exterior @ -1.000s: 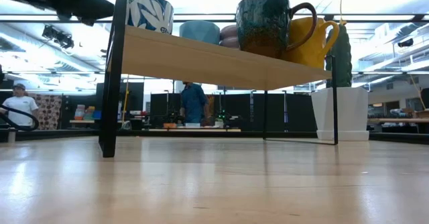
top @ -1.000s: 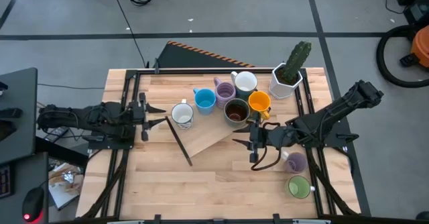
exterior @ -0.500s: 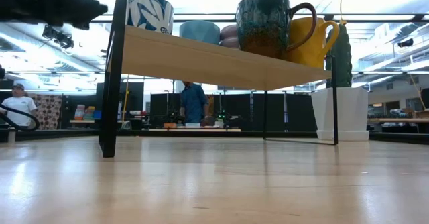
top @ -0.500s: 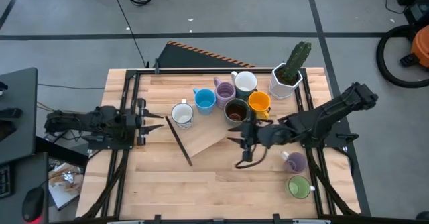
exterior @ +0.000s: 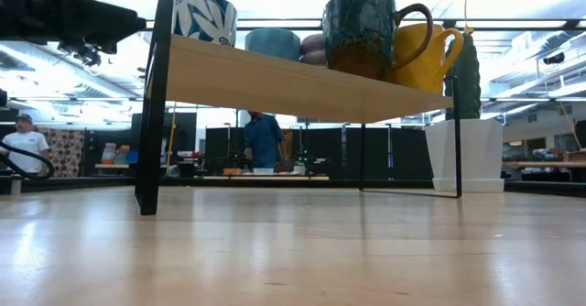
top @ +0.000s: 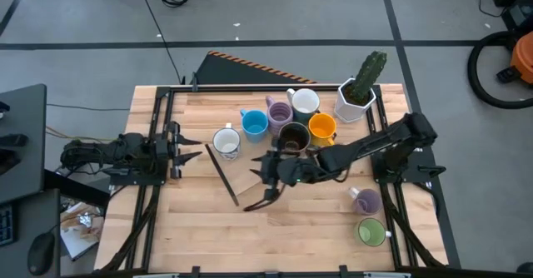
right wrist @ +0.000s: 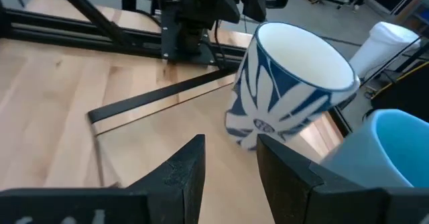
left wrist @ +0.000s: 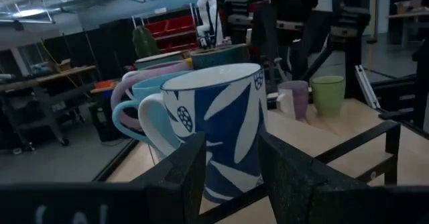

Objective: Place coffee mugs
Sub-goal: Put the green mug on the shelf

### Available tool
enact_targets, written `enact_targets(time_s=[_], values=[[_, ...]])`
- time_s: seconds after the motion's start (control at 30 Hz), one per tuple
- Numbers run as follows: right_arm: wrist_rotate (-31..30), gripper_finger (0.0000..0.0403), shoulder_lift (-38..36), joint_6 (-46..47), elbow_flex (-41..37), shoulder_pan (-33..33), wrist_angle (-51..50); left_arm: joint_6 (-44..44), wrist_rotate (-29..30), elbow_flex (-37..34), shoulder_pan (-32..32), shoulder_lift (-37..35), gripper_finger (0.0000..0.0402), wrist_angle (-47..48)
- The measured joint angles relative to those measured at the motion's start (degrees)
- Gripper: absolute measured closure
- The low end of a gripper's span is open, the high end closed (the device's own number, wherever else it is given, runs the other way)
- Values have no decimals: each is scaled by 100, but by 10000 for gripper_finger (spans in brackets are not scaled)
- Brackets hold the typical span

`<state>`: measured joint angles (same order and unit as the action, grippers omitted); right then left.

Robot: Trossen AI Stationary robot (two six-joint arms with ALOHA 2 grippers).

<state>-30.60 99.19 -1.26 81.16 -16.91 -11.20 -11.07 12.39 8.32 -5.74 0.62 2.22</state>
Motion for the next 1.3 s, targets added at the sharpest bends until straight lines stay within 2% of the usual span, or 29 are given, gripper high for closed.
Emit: enact_targets(time_s=[0.23,0.5,0.83,1.07,1.3], values=[[23,263,398,-48,39,183,563,306,0,-85,0,9,260,-205],[-3,263,648,-323,43,209,1077,89,52,-502,15,5,260,-1326],[-599,263,841,-703,36,156,1115,-48,198,-501,15,141,260,-1456],[-765,263,851,-1249,36,86,1110,69,191,-503,15,164,260,-1464],[-254,263,851,-1283,36,94,1217,289,221,-503,15,164,260,-1491]])
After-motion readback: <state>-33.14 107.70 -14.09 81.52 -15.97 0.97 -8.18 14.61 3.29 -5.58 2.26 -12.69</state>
